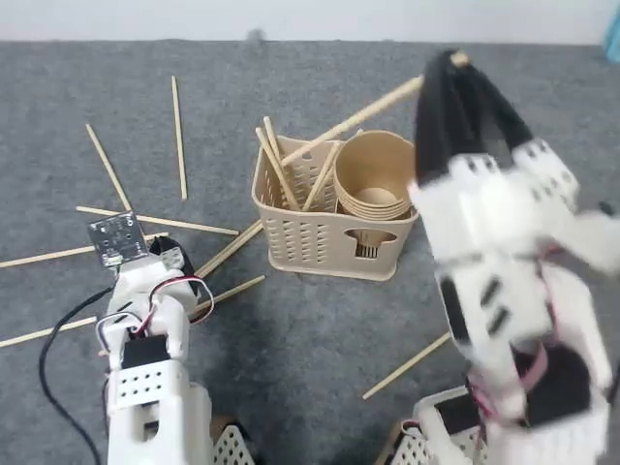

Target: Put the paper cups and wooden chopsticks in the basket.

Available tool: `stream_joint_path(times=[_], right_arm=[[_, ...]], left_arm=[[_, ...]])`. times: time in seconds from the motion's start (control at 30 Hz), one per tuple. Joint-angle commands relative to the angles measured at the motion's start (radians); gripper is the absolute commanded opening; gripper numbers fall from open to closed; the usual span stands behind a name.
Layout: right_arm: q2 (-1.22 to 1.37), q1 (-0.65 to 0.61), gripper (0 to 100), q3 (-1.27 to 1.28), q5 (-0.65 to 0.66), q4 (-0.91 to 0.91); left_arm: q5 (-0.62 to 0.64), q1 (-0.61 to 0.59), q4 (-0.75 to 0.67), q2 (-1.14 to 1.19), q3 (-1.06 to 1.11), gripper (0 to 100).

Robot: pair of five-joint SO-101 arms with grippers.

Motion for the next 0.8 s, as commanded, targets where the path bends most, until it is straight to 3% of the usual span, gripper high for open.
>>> stream_joint_path(times=[0.0,0.33,0.43,0.57,0.77], right_arm=[[0.076,-0.012,0.7,-0.034,-0.005,-0.013],[0.214,-0.015,0.7,-0.015,-0.005,0.067],[0.223,-0.064,0.9,0.046,0.0,0.065],[0.225,-0.159,1.2,0.147,0.115,0.064],[0.231,-0.213,14.0,0.206,0.132,0.071]], left_arm=[[-0.009,-0.009,-0.026,-0.017,-0.002,1],[-0.009,-0.009,-0.026,-0.017,-0.002,1],[-0.009,-0.009,-0.026,-0.017,-0.002,1],[-0.009,-0.009,-0.026,-0.017,-0.002,1],[-0.009,-0.009,-0.026,-0.017,-0.002,1]])
